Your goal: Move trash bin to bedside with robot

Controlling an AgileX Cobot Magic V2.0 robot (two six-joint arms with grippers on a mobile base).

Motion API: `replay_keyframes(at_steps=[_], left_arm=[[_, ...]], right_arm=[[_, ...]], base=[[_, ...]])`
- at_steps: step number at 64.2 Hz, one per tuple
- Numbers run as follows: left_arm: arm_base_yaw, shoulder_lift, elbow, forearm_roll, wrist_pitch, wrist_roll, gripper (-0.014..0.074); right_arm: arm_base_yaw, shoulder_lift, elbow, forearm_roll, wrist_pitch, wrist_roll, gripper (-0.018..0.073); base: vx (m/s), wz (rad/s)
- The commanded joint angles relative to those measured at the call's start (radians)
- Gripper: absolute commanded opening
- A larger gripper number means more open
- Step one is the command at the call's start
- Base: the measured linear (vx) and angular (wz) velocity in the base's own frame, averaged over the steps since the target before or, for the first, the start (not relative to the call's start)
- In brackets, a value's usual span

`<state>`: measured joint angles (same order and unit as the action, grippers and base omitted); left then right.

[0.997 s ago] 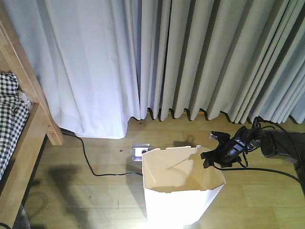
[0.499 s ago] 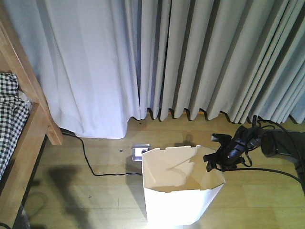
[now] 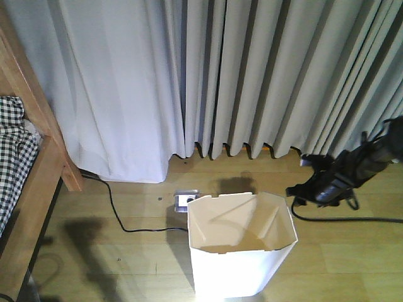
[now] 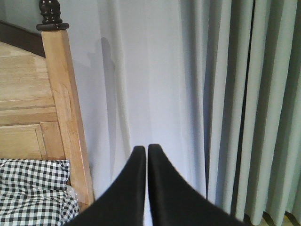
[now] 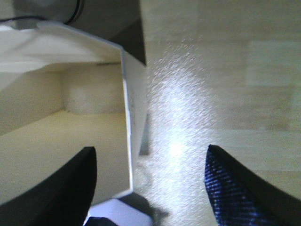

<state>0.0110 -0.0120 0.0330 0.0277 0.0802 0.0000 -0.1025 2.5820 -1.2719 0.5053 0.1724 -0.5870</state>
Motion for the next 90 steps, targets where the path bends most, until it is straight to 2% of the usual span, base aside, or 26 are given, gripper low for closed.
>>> replay_keyframes(at_steps=[1, 18, 43, 58, 75, 84, 90], left_arm=[[-0.006, -0.015, 0.012, -0.009, -0.075, -0.014, -0.0006], [-0.006, -0.015, 0.012, -0.009, -0.075, -0.014, -0.0006], [-0.006, -0.015, 0.012, -0.009, -0.075, -0.014, -0.0006], [-0.006, -0.015, 0.012, -0.009, -0.075, -0.014, -0.0006], [-0.006, -0.015, 0.012, -0.009, -0.075, -0.014, -0.0006], [-0.006, -0.015, 0.012, -0.009, -0.075, -0.014, -0.0006], [-0.006, -0.015, 0.012, -0.009, -0.075, -0.014, -0.0006]], right_arm=[[-0.004, -0.215, 0.133, -0.002, -0.097, -0.044, 0.0477], [-0.004, -0.683, 0.384, -0.002, -0.131, -0.102, 0.0477], [-0.006, -1.320, 0.592, -0.001, -0.148, -0.102, 0.0477], [-0.006, -1.702, 0.729, 0.058, -0.150, -0.098, 0.0477], [-0.006, -2.018, 0.849, 0.196, -0.145, -0.099, 0.0477], [-0.006, -2.137, 0.929, 0.182, -0.050, -0.101, 0.0477], [-0.006, -2.210, 0.976, 0.182, -0.087, -0.106, 0.0477]], base=[[0.00, 0.00], [0.00, 0.00], [0.00, 0.00], [0.00, 0.00], [0.00, 0.00], [0.00, 0.00], [0.00, 0.00]])
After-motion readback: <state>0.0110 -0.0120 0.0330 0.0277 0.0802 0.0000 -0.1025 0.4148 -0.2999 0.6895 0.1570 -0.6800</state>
